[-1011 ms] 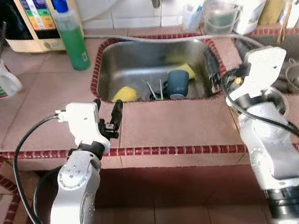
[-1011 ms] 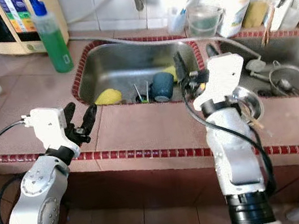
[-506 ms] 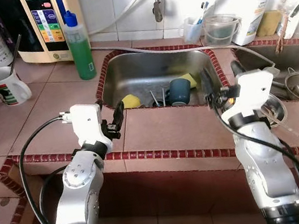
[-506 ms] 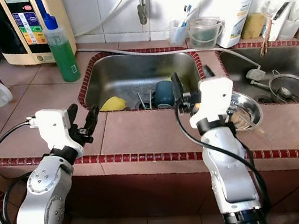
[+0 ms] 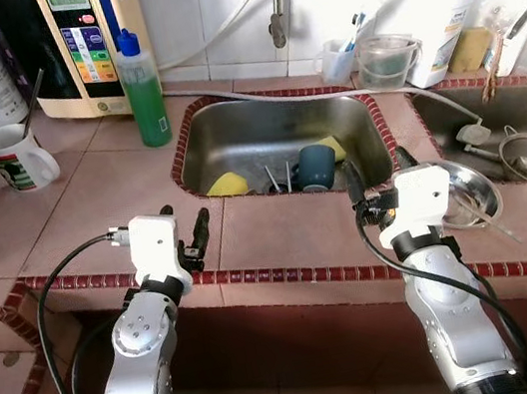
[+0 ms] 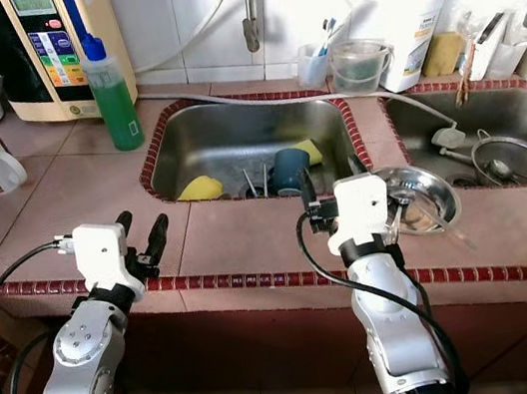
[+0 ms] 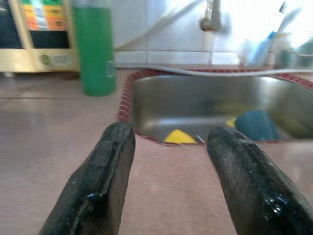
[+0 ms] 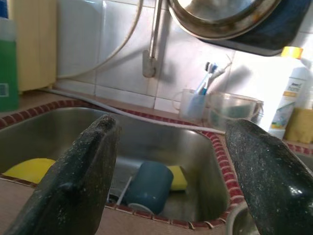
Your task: Kitchen organization
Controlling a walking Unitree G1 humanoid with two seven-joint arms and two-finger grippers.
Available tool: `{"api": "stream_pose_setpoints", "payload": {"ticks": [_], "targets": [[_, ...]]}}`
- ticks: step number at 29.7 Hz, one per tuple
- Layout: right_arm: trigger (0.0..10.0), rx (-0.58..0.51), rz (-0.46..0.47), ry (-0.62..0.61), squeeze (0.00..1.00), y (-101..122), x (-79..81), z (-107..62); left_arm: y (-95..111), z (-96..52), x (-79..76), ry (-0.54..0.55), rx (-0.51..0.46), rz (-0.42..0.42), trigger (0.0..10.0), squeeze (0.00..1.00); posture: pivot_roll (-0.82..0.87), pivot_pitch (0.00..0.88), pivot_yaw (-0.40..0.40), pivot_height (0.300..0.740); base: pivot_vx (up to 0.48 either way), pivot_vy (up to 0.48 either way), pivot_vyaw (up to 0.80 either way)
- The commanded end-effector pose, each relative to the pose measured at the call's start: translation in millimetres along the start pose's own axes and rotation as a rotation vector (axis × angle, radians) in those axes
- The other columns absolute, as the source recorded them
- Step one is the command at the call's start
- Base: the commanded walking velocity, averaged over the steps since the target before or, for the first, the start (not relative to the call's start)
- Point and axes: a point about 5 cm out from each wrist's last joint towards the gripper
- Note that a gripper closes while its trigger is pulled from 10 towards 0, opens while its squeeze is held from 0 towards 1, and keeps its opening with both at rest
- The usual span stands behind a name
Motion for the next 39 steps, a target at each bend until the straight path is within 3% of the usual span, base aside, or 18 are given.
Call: {"api": "stream_pose_setpoints", "payload": {"ticks": [1, 5, 13, 21, 23, 33, 39], "targets": [[10.0, 0.013, -0.010, -0.017, 0.00, -5.5, -3.0, -3.5, -3.5, -2.6, 5.7, 0.043, 0.000, -0.015, 10.0, 0.00, -0.18, 0.000, -0.006, 0.732, 0.000, 0.000, 0.00], [10.0, 0.011, -0.016, -0.026, 0.00, -8.7, -4.3, -4.2, -7.1, -1.6, 11.6, 0.066, -0.015, -0.045, 10.0, 0.00, -0.19, 0.000, -0.008, 0.732, 0.000, 0.000, 0.00], [10.0, 0.025, -0.024, -0.034, 0.00, -17.3, -4.3, -8.3, -15.6, -6.8, 22.7, 0.102, -0.004, -0.027, 10.0, 0.00, -0.19, 0.000, -0.011, 0.732, 0.000, 0.000, 0.00], [10.0, 0.031, -0.032, -0.005, 0.00, -25.9, -1.5, -12.7, -25.4, -9.9, 20.6, 0.102, 0.002, -0.023, 10.0, 0.00, -0.19, 0.000, -0.013, 0.732, 0.000, 0.000, 0.00], [10.0, 0.018, -0.018, 0.008, 0.00, -25.9, -1.3, -16.6, -26.0, -12.8, 19.4, 0.099, -0.004, -0.054, 10.0, 0.00, -0.19, 0.000, -0.009, 0.732, 0.000, 0.000, 0.00], [10.0, 0.010, 0.038, -0.001, 0.00, -17.0, -6.1, -33.6, -20.1, -30.8, 16.7, 0.029, 0.000, -0.033, 10.0, 0.00, -0.22, 0.000, -0.012, 0.732, 0.000, 0.000, 0.00], [10.0, 0.011, 0.055, -0.012, 0.00, -13.6, -9.0, -41.0, -14.8, -35.6, 7.1, 0.016, 0.005, -0.063, 10.0, 0.00, -0.22, 0.000, -0.021, 0.732, 0.000, 0.000, 0.00]]}}
Point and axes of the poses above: a point about 5 cm out from each wrist's last joint towards the gripper, its own z axis pointing out of the wrist towards the gripper, its own y axis along the axis of the wrist's last joint, x = y × z, and after that the axes turned 3 degrees about -z, right-handed
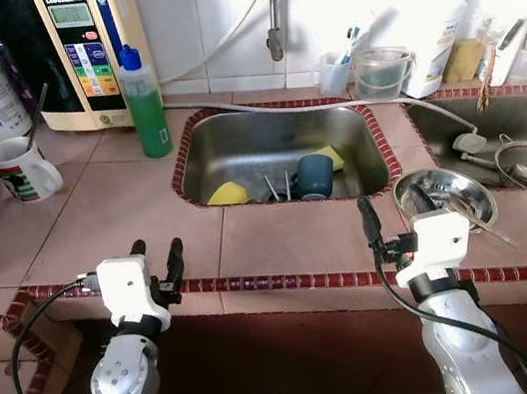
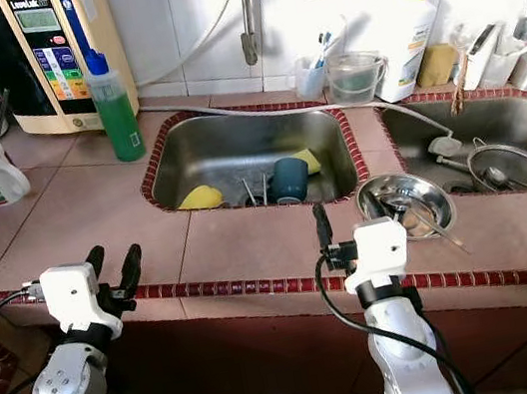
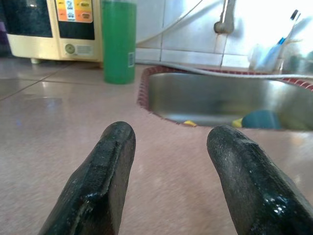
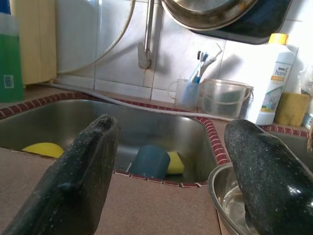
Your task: Kitchen organization
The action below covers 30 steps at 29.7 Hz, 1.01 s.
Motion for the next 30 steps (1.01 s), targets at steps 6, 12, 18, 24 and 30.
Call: {"api": "stream_pose_setpoints", "payload": {"ticks": [6, 12, 18, 24, 30], "targets": [[10.0, -0.019, 0.027, -0.017, 0.00, 12.6, -3.2, 5.9, 4.5, 1.7, -9.6, -0.004, 0.008, 0.031, 10.0, 0.00, -0.21, 0.000, -0.039, 0.732, 0.000, 0.000, 0.00], [10.0, -0.005, 0.036, 0.010, 0.00, 9.2, 1.7, 9.8, 7.5, -0.4, -7.5, 0.022, 0.007, 0.062, 10.0, 0.00, -0.18, 0.000, -0.055, 0.732, 0.000, 0.000, 0.00], [10.0, 0.004, 0.037, 0.036, 0.00, 9.0, 5.3, 16.0, 13.5, 0.8, -6.8, 0.020, -0.001, 0.084, 10.0, 0.00, -0.15, 0.000, -0.066, 0.732, 0.000, 0.000, 0.00], [10.0, 0.003, 0.039, 0.050, 0.00, 8.8, 8.8, 17.1, 15.5, -0.5, -6.9, 0.011, -0.007, 0.070, 10.0, 0.00, -0.14, 0.000, -0.064, 0.732, 0.000, -0.103, 0.00], [10.0, 0.005, 0.039, 0.052, 0.00, 7.8, 11.1, 15.7, 14.8, -0.8, -7.2, 0.003, 0.004, 0.075, 10.0, 0.00, -0.15, 0.000, -0.061, 0.732, 0.000, -0.343, 0.00]]}}
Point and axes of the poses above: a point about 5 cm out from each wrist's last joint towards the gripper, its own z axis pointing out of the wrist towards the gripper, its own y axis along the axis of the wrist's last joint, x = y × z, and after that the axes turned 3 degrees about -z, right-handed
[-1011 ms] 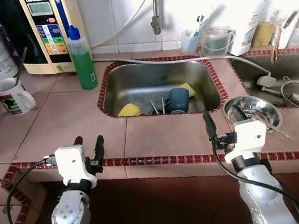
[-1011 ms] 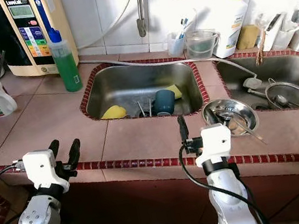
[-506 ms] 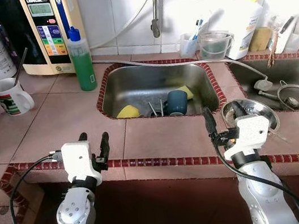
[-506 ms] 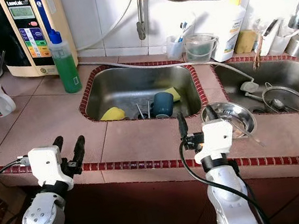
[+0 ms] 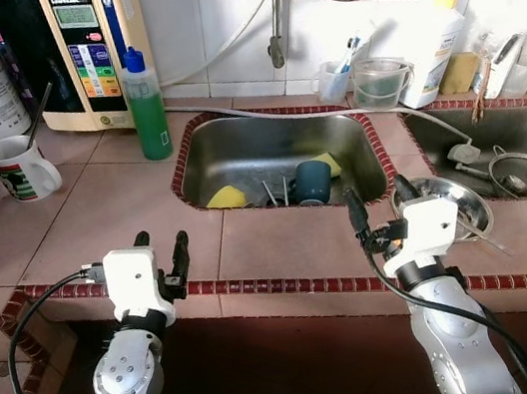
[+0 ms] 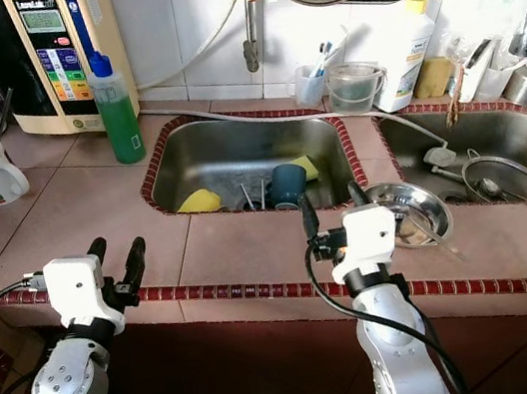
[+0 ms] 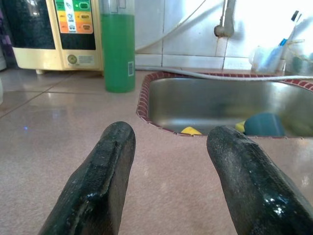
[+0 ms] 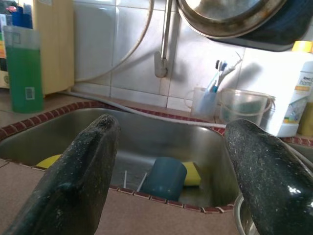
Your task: Kitchen organization
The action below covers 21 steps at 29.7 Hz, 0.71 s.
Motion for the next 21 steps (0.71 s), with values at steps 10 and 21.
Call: {"api": "stream_pose_setpoints", "payload": {"ticks": [10, 21], "targets": [[10.0, 0.003, -0.006, -0.023, 0.00, 0.0, -5.1, -0.9, 4.8, 3.7, -5.3, -0.027, -0.008, -0.002, 10.0, 0.00, -0.16, 0.000, -0.051, 0.732, 0.000, -0.427, 0.00], [10.0, 0.002, -0.004, -0.032, 0.00, 0.1, -4.7, -2.9, 5.9, 5.6, -9.0, -0.044, -0.008, -0.013, 10.0, 0.00, -0.17, 0.000, -0.044, 0.732, 0.000, -0.480, 0.00]]}}
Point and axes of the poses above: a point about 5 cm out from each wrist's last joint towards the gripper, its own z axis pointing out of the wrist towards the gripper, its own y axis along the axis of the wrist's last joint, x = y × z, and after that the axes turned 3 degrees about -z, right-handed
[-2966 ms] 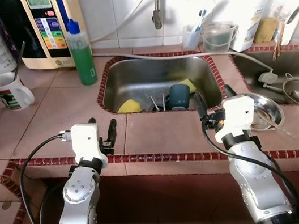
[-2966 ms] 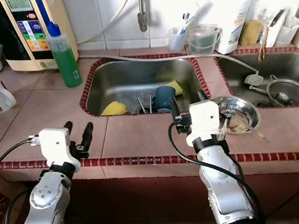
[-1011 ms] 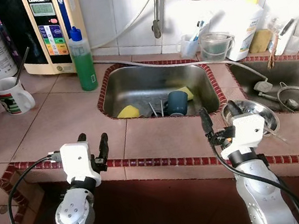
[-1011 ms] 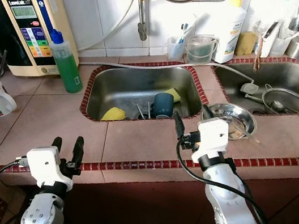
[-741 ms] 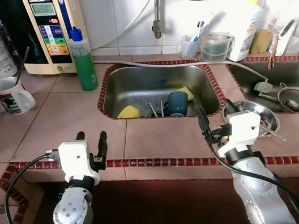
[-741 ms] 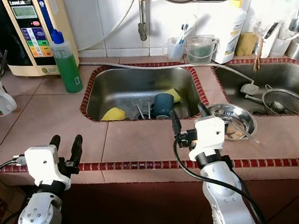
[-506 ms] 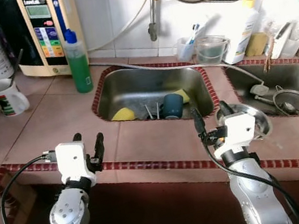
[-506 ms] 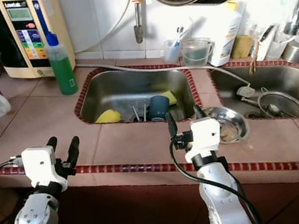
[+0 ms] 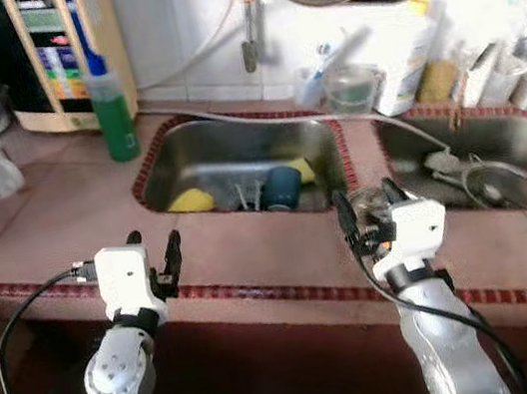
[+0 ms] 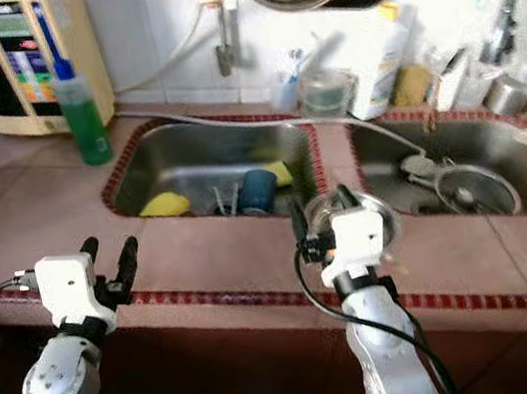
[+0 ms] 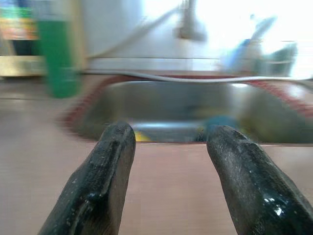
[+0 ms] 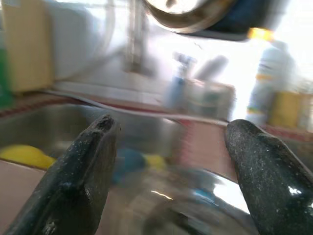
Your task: Kitchen organization
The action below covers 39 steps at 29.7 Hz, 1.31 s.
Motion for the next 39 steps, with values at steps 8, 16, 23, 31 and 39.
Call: {"api": "stream_pose_setpoints", "payload": {"ticks": [8, 16, 23, 31, 39], "targets": [[10.0, -0.014, -0.003, -0.020, 0.00, 4.0, -3.1, 1.3, 4.2, 3.0, -2.7, -0.026, -0.005, 0.001, 10.0, 0.00, -0.17, 0.000, -0.039, 0.732, 0.000, -0.480, 0.00], [10.0, -0.002, -0.014, -0.021, 0.00, 3.1, -4.4, 0.6, 12.6, 5.2, -11.7, -0.112, -0.022, 0.018, 10.0, 0.00, -0.17, 0.000, -0.034, 0.732, 0.000, 0.000, 0.00], [10.0, 0.019, -0.027, 0.002, 0.00, 1.5, -8.1, -4.2, 23.3, 0.8, -20.0, -0.257, -0.053, 0.072, 10.0, 0.00, -0.17, 0.013, -0.038, 0.732, 0.000, 0.000, 0.00], [10.0, 0.032, -0.053, 0.027, 0.00, 1.0, -11.0, -6.7, 29.3, -15.8, -37.9, -0.482, -0.057, 0.104, 10.0, 0.00, -0.18, 0.028, -0.042, 0.732, 0.000, 0.000, 0.00], [10.0, 0.084, -0.050, 0.054, 0.00, 6.7, -22.0, 6.9, 33.4, -26.0, -53.8, -0.576, -0.051, 0.107, 10.0, 0.00, -0.18, 0.036, -0.036, 0.732, 0.000, 0.000, 0.00]]}}
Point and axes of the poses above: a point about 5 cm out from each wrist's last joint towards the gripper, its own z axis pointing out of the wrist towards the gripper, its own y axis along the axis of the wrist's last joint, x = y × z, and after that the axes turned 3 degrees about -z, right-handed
